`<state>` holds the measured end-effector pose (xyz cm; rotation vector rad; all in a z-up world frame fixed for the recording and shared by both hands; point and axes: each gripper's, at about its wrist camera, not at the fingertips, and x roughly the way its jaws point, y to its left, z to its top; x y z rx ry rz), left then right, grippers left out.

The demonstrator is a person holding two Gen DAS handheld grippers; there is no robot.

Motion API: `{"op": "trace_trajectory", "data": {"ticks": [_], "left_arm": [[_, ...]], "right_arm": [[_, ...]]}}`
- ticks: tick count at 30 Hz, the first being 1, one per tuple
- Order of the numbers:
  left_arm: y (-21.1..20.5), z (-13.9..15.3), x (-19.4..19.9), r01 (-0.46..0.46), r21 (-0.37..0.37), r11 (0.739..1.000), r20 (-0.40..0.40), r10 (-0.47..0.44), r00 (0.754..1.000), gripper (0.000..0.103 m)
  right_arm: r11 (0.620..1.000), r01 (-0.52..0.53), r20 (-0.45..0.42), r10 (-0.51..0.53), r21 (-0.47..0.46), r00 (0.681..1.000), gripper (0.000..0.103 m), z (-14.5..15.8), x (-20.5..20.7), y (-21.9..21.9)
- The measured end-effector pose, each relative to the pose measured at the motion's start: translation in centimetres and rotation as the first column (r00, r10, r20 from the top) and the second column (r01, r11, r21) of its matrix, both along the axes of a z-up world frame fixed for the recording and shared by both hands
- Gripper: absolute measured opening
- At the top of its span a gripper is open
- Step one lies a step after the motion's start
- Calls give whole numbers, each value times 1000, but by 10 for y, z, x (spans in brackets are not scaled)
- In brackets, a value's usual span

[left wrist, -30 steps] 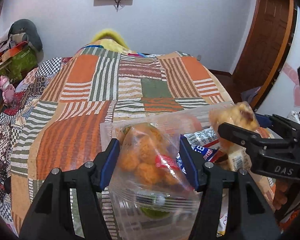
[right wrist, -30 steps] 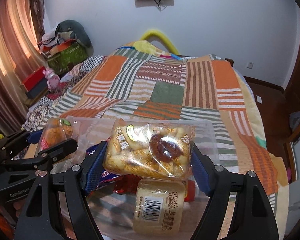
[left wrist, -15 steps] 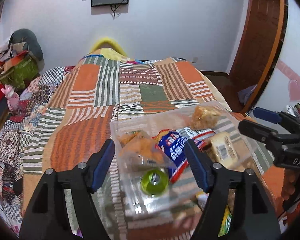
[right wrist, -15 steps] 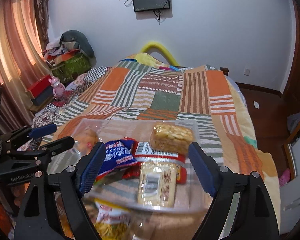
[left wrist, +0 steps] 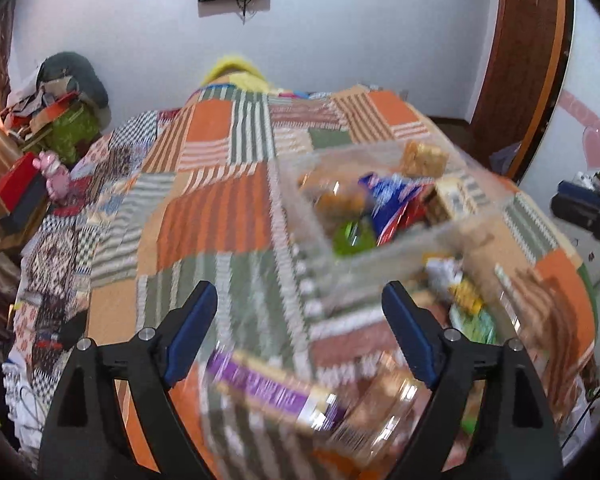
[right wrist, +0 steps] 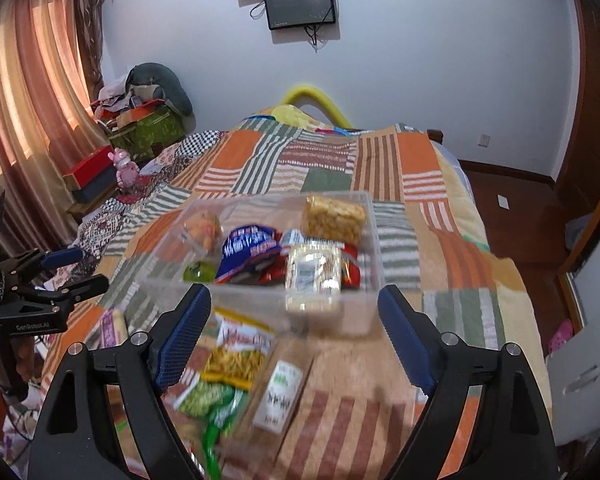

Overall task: Organize snacks
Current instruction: 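Grasp purple coconut roll with left tool while right tool grasps biscuit tube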

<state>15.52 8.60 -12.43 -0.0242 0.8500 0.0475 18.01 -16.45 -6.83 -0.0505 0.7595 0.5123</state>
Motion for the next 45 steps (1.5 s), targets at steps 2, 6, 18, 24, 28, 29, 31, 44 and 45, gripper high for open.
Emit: {"op": "trace_trajectory", "data": {"ticks": [2,6,18,24,28,29,31,44,45], "left_arm": [[6,-8,-9,-11,6,1000,-22,12,1000,85],[20,-31,-25,-53,4,999,-68,53,996,85],[27,-85,-15,-110,-131,985,-201,82,976,85],[16,-90,-1,-84,-135,987,-189,58,980,85],[7,-93,9,-58,-86,995,-163,43,986,83],[7,-94,11,-55,-73,996,-158,43,987,79],[6,-98,12,-54,-52,997,-148,46,988,73],[24,-99,5,-89,-49,995,-130,82,988,45],[24,-95,3,-88,-50,995,-122,82,989,45]], "right_arm": [[1000,2,-12,-2,-13,1000,84,-6,-7,-2],[999,6,-48,-8,-36,999,84,-21,-17,-5],[998,7,-123,-15,-69,992,83,-60,-33,3],[997,14,-175,-26,-72,984,73,-74,-24,6],[999,15,-209,-23,-38,978,69,-81,-20,5],[999,13,-214,-21,-35,977,67,-82,-20,6],[1000,4,-229,-11,-30,973,64,-86,-19,8],[1000,-5,-211,-2,-29,977,36,-88,-24,9],[1000,-1,-208,-5,-28,978,36,-86,-25,6]]}}
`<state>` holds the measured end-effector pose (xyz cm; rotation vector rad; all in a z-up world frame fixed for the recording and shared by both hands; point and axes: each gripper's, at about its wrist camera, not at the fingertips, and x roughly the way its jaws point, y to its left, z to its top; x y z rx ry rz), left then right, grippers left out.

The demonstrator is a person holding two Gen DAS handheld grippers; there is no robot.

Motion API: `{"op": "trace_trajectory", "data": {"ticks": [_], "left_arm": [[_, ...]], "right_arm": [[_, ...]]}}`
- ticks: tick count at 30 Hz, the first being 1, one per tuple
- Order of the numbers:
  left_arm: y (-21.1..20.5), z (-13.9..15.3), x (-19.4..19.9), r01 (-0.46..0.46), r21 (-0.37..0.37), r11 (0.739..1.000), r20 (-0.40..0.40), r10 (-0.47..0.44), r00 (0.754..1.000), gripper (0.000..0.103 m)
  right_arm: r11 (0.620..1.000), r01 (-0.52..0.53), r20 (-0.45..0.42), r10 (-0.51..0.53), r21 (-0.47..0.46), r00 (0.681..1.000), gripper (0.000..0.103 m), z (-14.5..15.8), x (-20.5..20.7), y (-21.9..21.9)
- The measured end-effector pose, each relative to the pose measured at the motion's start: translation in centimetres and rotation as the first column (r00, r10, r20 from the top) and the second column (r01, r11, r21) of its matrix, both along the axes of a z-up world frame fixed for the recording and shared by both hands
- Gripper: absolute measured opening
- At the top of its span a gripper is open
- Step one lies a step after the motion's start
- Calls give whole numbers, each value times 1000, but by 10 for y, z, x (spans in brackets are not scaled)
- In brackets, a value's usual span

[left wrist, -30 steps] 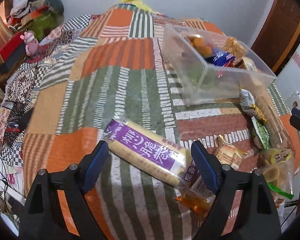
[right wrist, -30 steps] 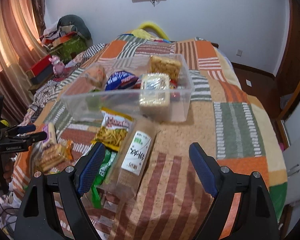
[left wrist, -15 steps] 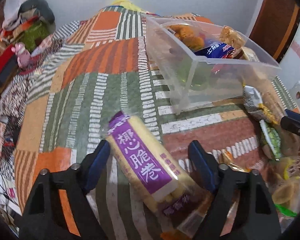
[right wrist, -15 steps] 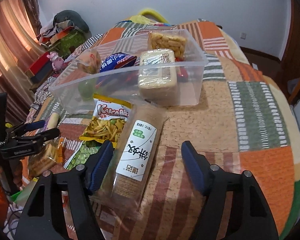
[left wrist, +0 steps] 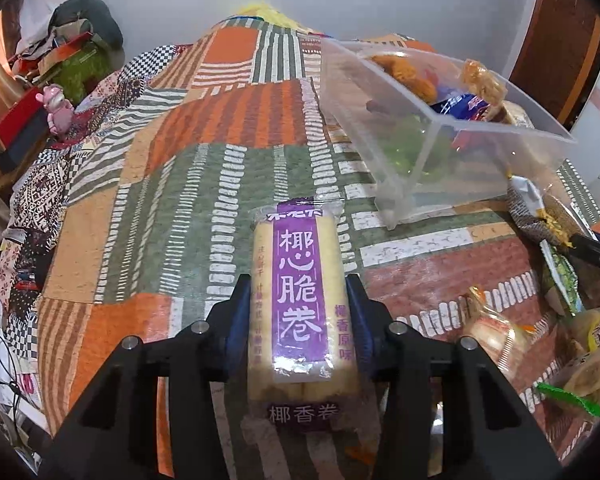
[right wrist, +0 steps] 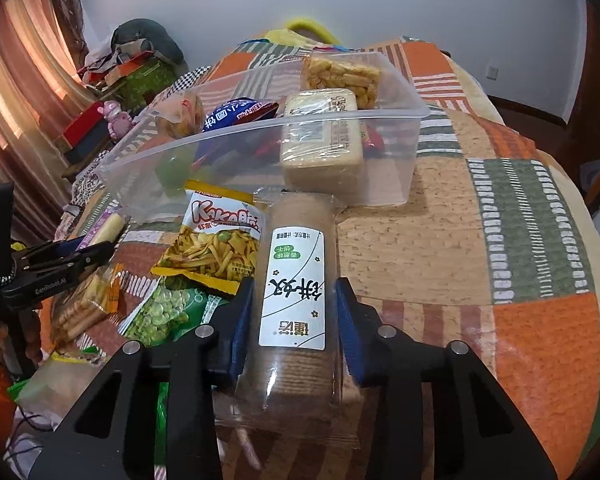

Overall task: Organize snacks
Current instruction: 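Carry coconut roll toward box with left tool while right tool carries biscuit tube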

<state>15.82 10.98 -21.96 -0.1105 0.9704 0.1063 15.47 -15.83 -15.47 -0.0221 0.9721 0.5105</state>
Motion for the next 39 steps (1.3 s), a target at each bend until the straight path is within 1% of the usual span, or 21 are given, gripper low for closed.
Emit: {"op": "trace_trajectory", "data": {"ticks": [5,10,13,19,25,30,34,39], "left_arm": [[0,21,-7,-3,2,1000,47,3,999,45],[-4,52,-8,1,7,1000,118,-1,993,45],[-9,73,-6,12,11,1000,168,-13,986,45],[-23,98,7,54,13,998,229,-55,972,45],[-43,112,30,101,1,995,266,-98,959,45],[-60,116,52,137,10,990,275,-135,952,45],[-68,112,70,156,-8,988,264,-148,953,45],[-74,104,97,163,-32,986,242,-151,959,45]], "right_arm": [[1000,26,16,-26,4,1000,36,7,-1,-11],[998,55,60,-56,12,997,36,23,-4,-23],[997,72,93,-74,22,993,36,35,-4,-29],[996,78,154,-84,46,985,36,57,0,-31],[995,65,202,-78,73,976,36,73,16,-18],[994,47,232,-69,98,970,36,81,33,-3],[993,33,229,-59,112,972,36,80,49,10],[995,17,215,-39,102,976,36,72,69,27]]}}
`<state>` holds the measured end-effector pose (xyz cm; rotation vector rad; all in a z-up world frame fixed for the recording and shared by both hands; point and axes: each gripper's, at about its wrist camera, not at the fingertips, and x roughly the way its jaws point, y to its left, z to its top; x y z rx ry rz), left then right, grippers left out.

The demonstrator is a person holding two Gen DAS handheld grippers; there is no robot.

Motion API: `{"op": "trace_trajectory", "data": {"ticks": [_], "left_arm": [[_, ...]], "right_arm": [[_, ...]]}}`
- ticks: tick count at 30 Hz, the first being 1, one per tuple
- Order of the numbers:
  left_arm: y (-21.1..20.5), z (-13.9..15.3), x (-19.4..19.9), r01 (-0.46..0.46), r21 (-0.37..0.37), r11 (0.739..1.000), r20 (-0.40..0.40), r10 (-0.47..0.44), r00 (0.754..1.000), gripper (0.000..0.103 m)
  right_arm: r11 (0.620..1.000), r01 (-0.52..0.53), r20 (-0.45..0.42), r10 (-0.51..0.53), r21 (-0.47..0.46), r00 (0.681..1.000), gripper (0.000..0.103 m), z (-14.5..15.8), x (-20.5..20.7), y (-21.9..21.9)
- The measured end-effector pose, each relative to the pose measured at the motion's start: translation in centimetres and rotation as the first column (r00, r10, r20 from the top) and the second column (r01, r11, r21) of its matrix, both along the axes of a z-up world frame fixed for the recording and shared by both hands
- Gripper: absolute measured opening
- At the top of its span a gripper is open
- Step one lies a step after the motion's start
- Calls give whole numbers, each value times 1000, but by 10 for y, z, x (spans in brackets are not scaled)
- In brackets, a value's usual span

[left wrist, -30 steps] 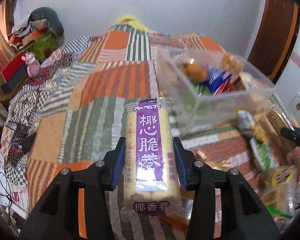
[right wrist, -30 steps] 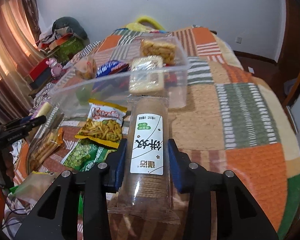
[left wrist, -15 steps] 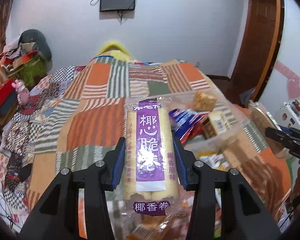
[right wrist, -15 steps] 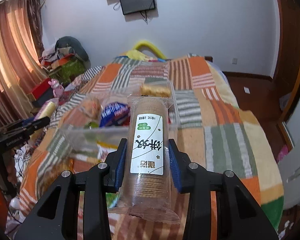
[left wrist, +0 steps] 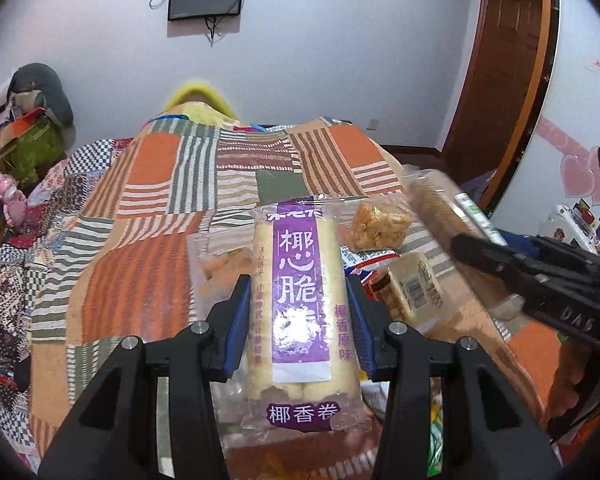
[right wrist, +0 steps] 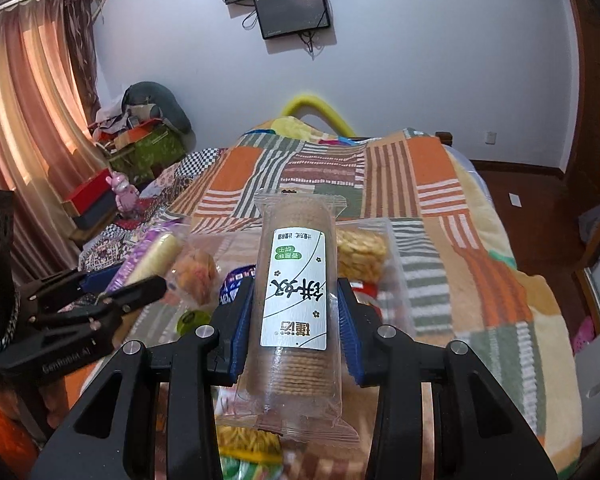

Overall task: Organize snacks
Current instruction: 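Carry coconut roll toward box with left tool while right tool carries biscuit tube, then release coconut roll into box with left tool while right tool releases biscuit tube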

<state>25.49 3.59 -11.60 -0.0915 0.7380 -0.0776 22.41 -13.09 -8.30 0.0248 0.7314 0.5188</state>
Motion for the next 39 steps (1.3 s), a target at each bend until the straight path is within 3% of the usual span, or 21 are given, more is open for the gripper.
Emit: {"op": "trace_trajectory", "data": {"ticks": [13,21,24,27,39], "left_arm": [[-4,-19,42,9,1,1000,-46,-9,999,45],[-7,-24,45,11,-4,1000,-70,-11,997,47],[-7,-17,40,5,-1,1000,-64,-5,998,57],[-9,-6,30,8,18,1000,-37,-7,999,59],[4,28,-49,8,74,997,6,-8,1000,73]], "right_arm": [[999,-46,-72,44,-28,996,36,-29,28,24],[998,-65,-58,64,-24,996,37,-20,24,23],[997,-62,-33,61,-40,998,37,-13,20,21],[997,-65,-19,64,-44,998,37,-6,14,17],[998,-54,24,55,-28,998,61,23,-37,-6]]}}
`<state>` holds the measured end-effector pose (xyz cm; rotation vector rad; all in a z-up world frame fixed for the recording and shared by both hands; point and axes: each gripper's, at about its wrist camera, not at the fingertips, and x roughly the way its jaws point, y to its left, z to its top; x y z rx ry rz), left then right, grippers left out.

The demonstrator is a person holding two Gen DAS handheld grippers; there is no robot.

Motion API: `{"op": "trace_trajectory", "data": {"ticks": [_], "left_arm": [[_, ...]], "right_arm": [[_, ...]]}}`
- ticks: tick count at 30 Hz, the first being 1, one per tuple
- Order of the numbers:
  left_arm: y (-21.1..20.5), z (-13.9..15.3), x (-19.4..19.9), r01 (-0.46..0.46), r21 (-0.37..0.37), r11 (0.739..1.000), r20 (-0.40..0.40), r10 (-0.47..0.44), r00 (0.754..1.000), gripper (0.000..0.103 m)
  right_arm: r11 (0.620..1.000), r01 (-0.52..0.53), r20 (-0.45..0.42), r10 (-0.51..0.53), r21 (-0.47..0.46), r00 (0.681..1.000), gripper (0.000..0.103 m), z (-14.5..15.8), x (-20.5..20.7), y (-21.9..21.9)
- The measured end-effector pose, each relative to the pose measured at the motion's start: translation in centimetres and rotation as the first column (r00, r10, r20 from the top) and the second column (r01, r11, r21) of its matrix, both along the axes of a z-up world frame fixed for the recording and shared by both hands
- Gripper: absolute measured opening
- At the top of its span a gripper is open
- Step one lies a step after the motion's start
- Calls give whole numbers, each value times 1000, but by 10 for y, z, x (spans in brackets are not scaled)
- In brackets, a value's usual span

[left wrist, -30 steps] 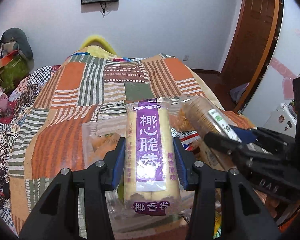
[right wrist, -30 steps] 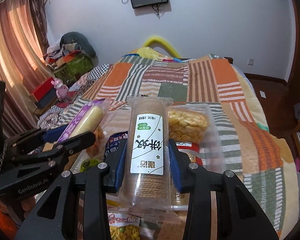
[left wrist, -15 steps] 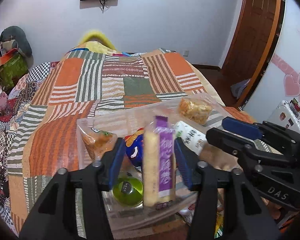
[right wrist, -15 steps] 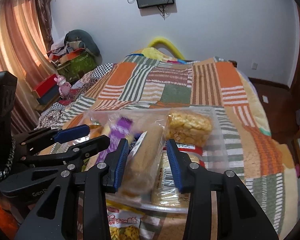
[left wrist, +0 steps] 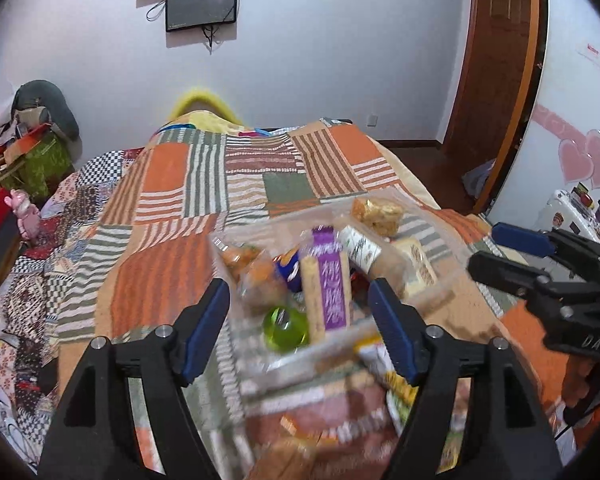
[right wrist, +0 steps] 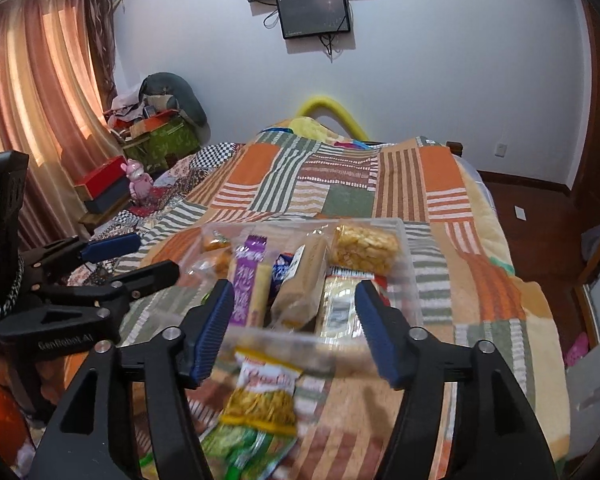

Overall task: Organize snacks
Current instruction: 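Release coconut roll into box with left tool while right tool releases biscuit tube, then grasp orange-wrapped pastry with left tool while right tool grasps clear bread bag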

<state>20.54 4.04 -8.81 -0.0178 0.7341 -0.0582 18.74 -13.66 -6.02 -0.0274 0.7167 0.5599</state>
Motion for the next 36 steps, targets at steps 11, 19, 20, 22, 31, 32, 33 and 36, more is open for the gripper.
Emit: {"op": "trace_trajectory", "data": {"ticks": [11,19,20,22,31,32,33,36], "left_arm": [[20,-10,-82,-2,69,998,-6,2,1000,88],[37,-41,-115,-7,39,999,-76,10,997,88],[39,-44,-117,-10,38,999,-82,14,997,88],[44,-52,-119,-20,28,999,-99,23,995,88],[54,-85,-116,-45,-22,999,-182,40,983,88],[54,-87,-116,-44,-25,999,-186,38,982,88],[52,-90,-114,-40,-30,999,-194,33,980,88],[48,-98,-107,-30,-35,999,-213,22,977,88]], "right_arm": [[999,0,-57,-2,-32,998,90,-23,-57,5],[998,-14,-163,5,-59,987,101,-58,-82,24],[997,-18,-177,5,-73,984,101,-64,-83,28],[995,-23,-203,3,-99,979,101,-75,-87,33],[999,-26,-326,10,-44,945,100,-99,-88,26],[999,-34,-324,19,-41,946,94,-98,-89,26],[998,-52,-328,40,-27,944,89,-96,-89,25],[996,-86,-341,79,-4,937,69,-96,-94,26]]}}
